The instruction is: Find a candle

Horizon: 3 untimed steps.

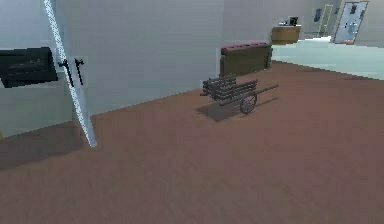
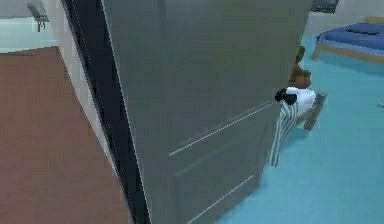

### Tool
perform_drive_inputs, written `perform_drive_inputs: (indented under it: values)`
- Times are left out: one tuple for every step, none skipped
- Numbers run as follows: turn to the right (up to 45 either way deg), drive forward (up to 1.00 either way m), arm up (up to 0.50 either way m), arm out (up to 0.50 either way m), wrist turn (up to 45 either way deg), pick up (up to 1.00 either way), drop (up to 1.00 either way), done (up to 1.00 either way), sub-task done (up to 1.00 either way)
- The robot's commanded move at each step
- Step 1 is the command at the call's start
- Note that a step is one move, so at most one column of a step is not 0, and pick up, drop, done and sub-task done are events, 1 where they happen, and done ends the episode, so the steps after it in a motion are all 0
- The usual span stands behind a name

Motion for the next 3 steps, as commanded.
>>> perform_drive_inputs:
  values:
    - [0.0, 0.50, 0.00, 0.00, 0.0, 0.00, 0.00, 0.00, 0.00]
    - [45.0, 0.00, 0.00, 0.00, 0.0, 0.00, 0.00, 0.00, 0.00]
    - [6.0, 0.00, 0.00, 0.00, 0.0, 0.00, 0.00, 0.00, 0.00]
